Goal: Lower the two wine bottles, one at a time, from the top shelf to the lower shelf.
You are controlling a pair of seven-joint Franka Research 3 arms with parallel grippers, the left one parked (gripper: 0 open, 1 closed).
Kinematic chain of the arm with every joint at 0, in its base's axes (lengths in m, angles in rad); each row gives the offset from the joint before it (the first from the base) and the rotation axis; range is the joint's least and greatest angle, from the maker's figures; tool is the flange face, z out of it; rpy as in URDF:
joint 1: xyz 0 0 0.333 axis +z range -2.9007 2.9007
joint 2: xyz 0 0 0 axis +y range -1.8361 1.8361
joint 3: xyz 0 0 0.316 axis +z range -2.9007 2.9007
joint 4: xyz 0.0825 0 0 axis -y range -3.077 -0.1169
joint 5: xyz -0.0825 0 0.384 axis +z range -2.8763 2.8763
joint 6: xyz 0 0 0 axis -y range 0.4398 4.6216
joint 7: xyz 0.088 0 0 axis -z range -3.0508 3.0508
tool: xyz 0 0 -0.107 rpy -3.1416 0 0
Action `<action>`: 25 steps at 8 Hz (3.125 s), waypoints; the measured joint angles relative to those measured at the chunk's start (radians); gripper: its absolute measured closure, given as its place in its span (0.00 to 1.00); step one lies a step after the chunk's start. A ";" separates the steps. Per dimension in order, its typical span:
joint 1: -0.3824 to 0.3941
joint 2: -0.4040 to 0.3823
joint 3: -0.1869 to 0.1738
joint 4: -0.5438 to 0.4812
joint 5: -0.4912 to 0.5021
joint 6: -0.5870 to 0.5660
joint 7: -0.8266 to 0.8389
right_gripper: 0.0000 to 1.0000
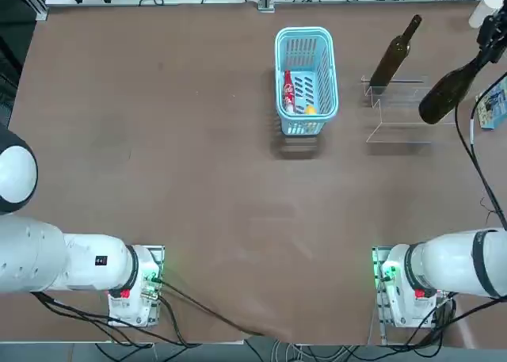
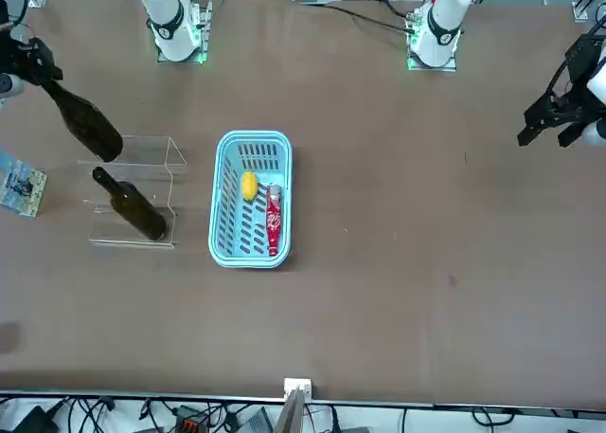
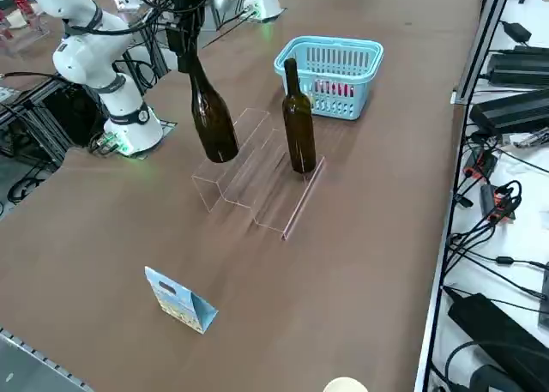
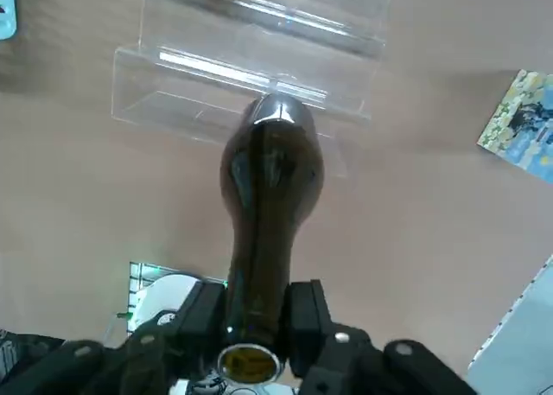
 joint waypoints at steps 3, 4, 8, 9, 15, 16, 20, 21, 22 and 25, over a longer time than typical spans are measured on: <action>0.000 0.000 0.002 0.000 -0.002 0.001 0.000 0.61; 0.000 0.001 0.003 0.001 -0.002 0.002 0.000 0.61; 0.002 0.032 0.013 0.066 -0.002 0.021 -0.016 0.61; 0.003 0.055 0.016 0.108 -0.002 0.025 -0.041 0.61; 0.005 0.363 0.013 0.429 0.000 0.062 -0.227 0.61; 0.005 0.408 0.006 0.464 0.006 0.067 -0.255 0.61; 0.000 0.535 -0.047 0.538 0.063 0.074 -0.377 0.61; -0.002 0.554 -0.057 0.539 0.070 0.083 -0.396 0.61; -0.003 0.570 -0.065 0.539 0.080 0.089 -0.405 0.61; -0.006 0.600 -0.074 0.534 0.089 0.090 -0.416 0.61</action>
